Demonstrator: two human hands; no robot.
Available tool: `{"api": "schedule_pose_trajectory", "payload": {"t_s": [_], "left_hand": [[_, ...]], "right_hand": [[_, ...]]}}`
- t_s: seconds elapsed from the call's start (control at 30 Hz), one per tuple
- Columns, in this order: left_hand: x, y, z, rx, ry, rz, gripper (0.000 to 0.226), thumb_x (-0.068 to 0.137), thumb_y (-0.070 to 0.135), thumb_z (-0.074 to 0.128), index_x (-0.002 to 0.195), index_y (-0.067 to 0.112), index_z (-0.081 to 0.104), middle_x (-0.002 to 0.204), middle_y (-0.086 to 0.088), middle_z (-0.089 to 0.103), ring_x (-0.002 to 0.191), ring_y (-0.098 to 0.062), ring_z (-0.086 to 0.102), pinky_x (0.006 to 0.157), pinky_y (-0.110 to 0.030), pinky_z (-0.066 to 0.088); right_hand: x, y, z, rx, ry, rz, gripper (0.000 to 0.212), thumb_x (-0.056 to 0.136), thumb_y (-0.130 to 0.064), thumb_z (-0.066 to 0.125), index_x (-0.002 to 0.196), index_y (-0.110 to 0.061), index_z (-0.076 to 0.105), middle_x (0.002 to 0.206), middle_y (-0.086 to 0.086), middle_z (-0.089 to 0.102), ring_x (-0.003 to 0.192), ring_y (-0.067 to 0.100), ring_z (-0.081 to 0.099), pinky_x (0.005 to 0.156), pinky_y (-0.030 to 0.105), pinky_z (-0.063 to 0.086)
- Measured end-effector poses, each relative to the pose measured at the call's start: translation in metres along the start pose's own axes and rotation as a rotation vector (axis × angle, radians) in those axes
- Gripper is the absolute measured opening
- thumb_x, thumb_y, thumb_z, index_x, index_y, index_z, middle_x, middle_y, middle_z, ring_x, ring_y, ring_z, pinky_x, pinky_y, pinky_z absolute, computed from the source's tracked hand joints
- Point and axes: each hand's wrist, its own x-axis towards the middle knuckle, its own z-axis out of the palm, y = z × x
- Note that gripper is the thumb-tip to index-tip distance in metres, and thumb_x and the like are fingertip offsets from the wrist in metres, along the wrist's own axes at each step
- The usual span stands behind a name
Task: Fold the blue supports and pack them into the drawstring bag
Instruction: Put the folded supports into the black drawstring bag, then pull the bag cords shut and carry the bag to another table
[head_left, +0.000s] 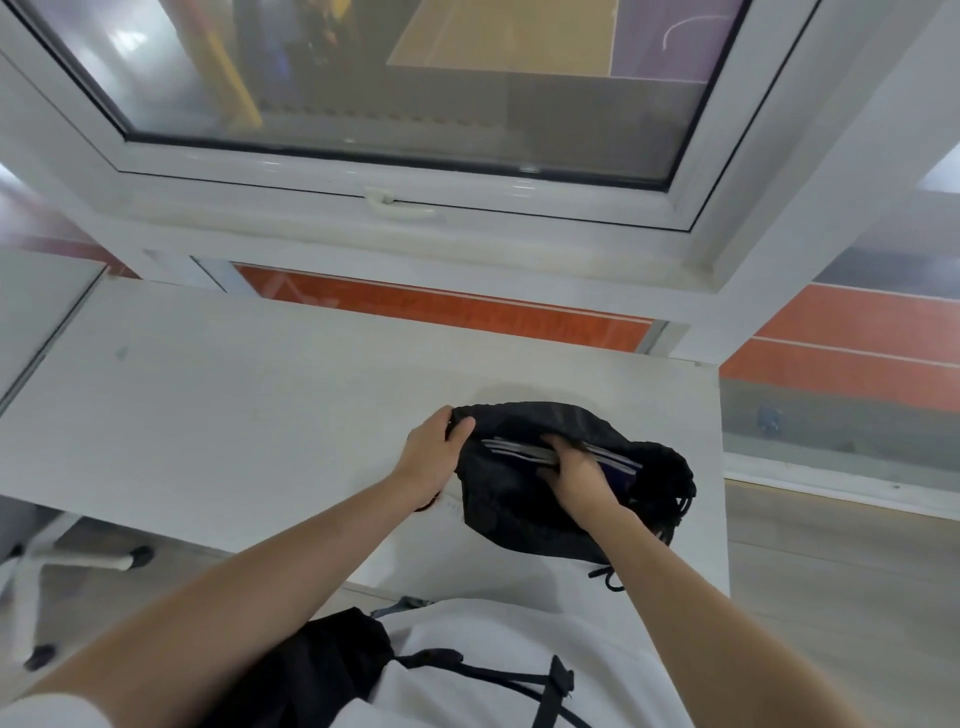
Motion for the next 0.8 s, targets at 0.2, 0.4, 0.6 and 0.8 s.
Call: {"api": "schedule_pose_trajectory", "payload": {"t_s": [0.2, 0.4, 0.6, 0.8], "left_hand": [[0.015, -0.012, 0.008, 0.157, 0.063, 0.053, 0.03, 0.105, 0.042, 0.044, 0.088, 0.021, 0.058, 0.09, -0.002, 0.063, 0.082, -0.019, 0.062, 0.064, -0.029, 0.042], [0.021, -0.007, 0.012, 0.279, 0.102, 0.135, 0.031, 0.105, 0.044, 0.044, 0.095, 0.018, 0.057, 0.099, 0.002, 0.051, 0.092, -0.018, 0.054, 0.08, -0.034, 0.046], [0.016, -0.007, 0.008, 0.304, 0.045, 0.191, 0.027, 0.102, 0.043, 0.051, 0.093, 0.019, 0.059, 0.087, 0.004, 0.066, 0.082, -0.015, 0.063, 0.075, -0.042, 0.055], [0.008, -0.001, 0.0, 0.2, 0.018, 0.159, 0.026, 0.106, 0.039, 0.042, 0.097, 0.02, 0.057, 0.082, -0.001, 0.069, 0.072, -0.02, 0.068, 0.067, -0.042, 0.058]], "right_hand": [[-0.039, 0.01, -0.019, -0.013, 0.19, -0.245, 0.027, 0.095, -0.01, 0.065, 0.121, -0.016, 0.07, 0.123, 0.001, 0.068, 0.108, 0.022, 0.066, 0.095, 0.036, 0.054], [-0.072, 0.032, -0.055, -0.06, 0.648, -0.209, 0.027, 0.087, -0.01, 0.076, 0.112, -0.014, 0.069, 0.11, -0.002, 0.066, 0.103, 0.019, 0.06, 0.089, 0.027, 0.049], [-0.08, 0.07, -0.067, 0.108, 0.499, 0.236, 0.064, 0.094, -0.038, 0.072, 0.146, -0.014, 0.043, 0.144, 0.001, 0.048, 0.129, 0.02, 0.048, 0.107, 0.041, 0.046], [-0.082, 0.079, -0.061, 0.138, 0.384, 0.342, 0.022, 0.101, -0.031, 0.059, 0.084, -0.018, 0.054, 0.079, 0.0, 0.065, 0.074, 0.026, 0.062, 0.062, 0.037, 0.05]]}}
